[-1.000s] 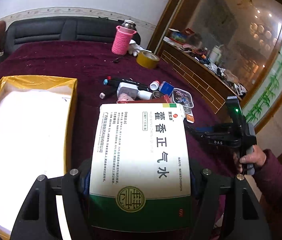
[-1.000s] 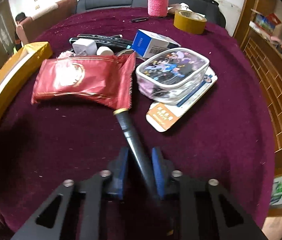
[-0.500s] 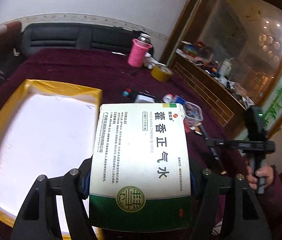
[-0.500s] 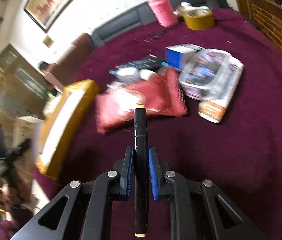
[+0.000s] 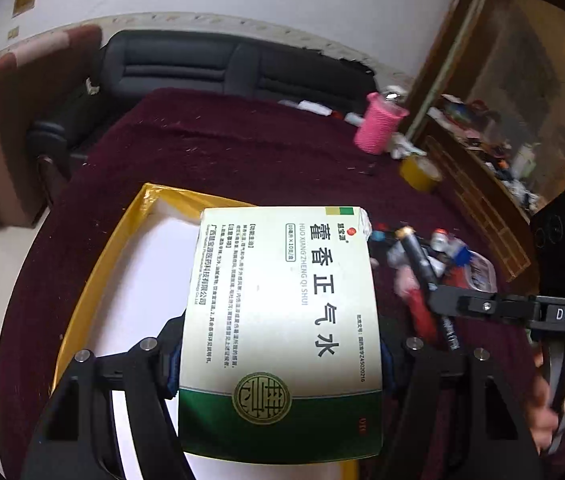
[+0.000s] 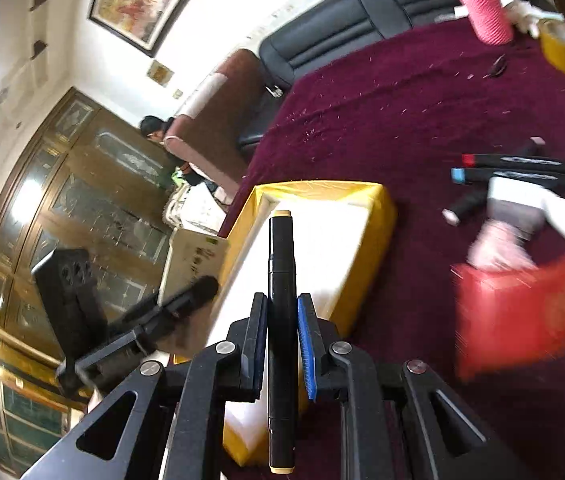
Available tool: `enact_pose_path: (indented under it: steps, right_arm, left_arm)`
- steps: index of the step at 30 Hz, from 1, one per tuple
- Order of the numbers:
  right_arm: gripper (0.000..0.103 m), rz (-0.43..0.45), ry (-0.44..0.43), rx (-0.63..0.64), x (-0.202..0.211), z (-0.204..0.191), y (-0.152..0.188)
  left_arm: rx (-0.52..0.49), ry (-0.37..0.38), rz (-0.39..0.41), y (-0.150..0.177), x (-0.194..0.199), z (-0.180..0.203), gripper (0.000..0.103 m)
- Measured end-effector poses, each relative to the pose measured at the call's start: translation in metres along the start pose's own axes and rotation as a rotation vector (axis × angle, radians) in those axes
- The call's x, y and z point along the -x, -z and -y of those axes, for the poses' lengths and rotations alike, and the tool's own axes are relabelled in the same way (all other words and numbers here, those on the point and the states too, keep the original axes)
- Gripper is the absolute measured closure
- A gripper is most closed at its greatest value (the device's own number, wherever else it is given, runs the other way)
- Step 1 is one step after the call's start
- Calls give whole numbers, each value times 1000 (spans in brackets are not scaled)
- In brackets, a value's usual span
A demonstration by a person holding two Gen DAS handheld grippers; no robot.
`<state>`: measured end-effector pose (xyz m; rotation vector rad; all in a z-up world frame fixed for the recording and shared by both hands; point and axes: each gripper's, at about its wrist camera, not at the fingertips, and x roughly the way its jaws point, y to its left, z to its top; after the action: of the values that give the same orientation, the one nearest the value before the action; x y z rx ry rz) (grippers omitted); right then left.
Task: Organize objects
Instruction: 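Place the medicine box in the yellow box while the right gripper carries a marker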
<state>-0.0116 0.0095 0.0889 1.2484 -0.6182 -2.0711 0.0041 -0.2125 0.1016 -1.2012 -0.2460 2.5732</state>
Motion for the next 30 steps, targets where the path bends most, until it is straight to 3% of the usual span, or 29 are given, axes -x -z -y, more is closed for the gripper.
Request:
enact_pose_path:
  steps: [7, 17, 19, 22, 25, 26, 27, 29, 30]
  right_arm:
    - [86, -24, 113, -81, -70, 5, -26]
    - [85, -59, 226, -100, -94, 32, -41]
    - [85, -69, 222, -105, -99, 35, -44]
    - [84, -80, 219, -108, -107, 37, -49]
    - [75, -55, 211, -105, -94, 35, -46]
    - [62, -40, 222, -98, -89, 32, -45]
    - [57, -13, 224, -82, -82, 28, -43]
    - [37, 38, 229, -46, -60, 21, -37]
    - [35, 71, 245, -25, -46, 18, -33]
  left_arm:
    - [108, -13, -86, -10, -60, -30, 33]
    - [137, -6, -128, -13, -102, -33, 32]
    - [145, -12, -124, -13, -103, -35, 30]
    - [165, -5, -102, -13, -97, -35, 18]
    - [176, 1, -80, -12, -90, -36, 15]
    - [186, 7, -77, -11, -87, -37, 15]
    - [203, 12, -72, -8, -85, -38, 15]
    - [245, 27, -57, 0, -79, -42, 15]
    - [279, 43, -47, 5, -76, -45, 15]
